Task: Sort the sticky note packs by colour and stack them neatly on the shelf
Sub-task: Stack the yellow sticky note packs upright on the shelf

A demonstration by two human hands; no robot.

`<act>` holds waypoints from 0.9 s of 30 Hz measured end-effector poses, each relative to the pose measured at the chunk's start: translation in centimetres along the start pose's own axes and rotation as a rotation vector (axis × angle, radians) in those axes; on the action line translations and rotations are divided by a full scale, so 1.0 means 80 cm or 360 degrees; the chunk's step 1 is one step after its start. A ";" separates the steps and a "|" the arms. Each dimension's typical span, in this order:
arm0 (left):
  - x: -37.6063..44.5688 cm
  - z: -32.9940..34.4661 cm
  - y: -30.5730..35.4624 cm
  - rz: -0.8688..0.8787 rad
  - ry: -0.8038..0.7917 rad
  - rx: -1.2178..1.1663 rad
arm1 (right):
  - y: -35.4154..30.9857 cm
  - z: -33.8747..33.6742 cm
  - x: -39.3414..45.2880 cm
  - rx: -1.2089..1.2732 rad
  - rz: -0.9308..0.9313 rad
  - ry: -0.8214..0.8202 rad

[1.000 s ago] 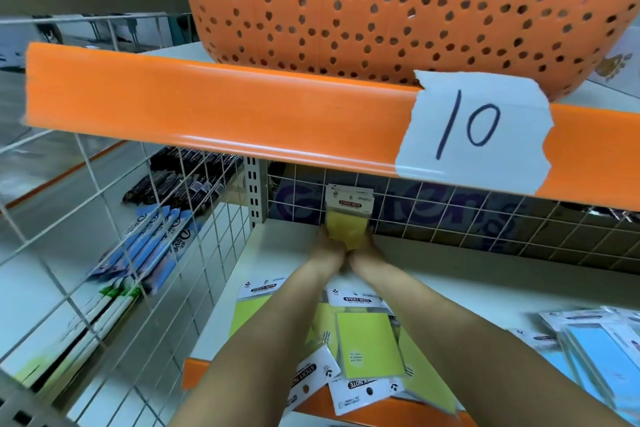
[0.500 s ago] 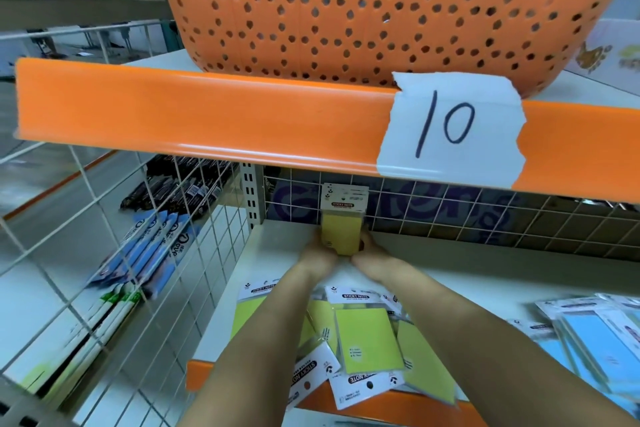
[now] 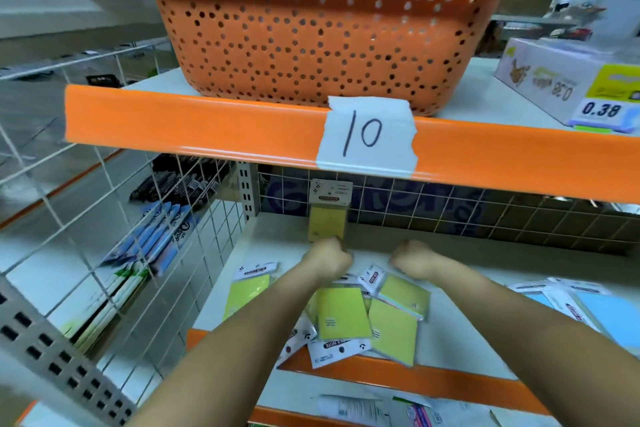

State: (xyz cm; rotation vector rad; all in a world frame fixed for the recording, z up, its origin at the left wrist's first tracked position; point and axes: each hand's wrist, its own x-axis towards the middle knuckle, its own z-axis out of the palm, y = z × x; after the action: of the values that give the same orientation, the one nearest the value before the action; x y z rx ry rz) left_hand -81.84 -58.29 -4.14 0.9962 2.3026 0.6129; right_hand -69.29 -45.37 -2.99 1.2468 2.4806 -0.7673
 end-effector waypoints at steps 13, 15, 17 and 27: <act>-0.048 0.058 0.019 0.0104 -0.0008 0.0418 | 0.063 0.019 -0.023 -0.0020 0.0137 -0.0232; -0.050 0.059 0.018 0.0103 0.0004 0.0421 | 0.069 0.022 -0.021 -0.0009 0.0162 -0.0151; -0.053 0.059 0.016 0.0117 0.0013 0.0438 | 0.070 0.021 -0.022 0.0061 0.0142 -0.0138; -0.043 0.055 0.013 0.0054 0.0066 0.0056 | 0.040 -0.004 -0.022 0.0505 0.0066 0.0025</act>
State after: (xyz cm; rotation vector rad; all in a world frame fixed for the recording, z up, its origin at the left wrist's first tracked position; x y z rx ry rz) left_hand -76.51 -59.43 -5.73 1.0500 2.3444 0.6143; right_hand -65.65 -44.77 -3.03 1.4052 2.4022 -1.1794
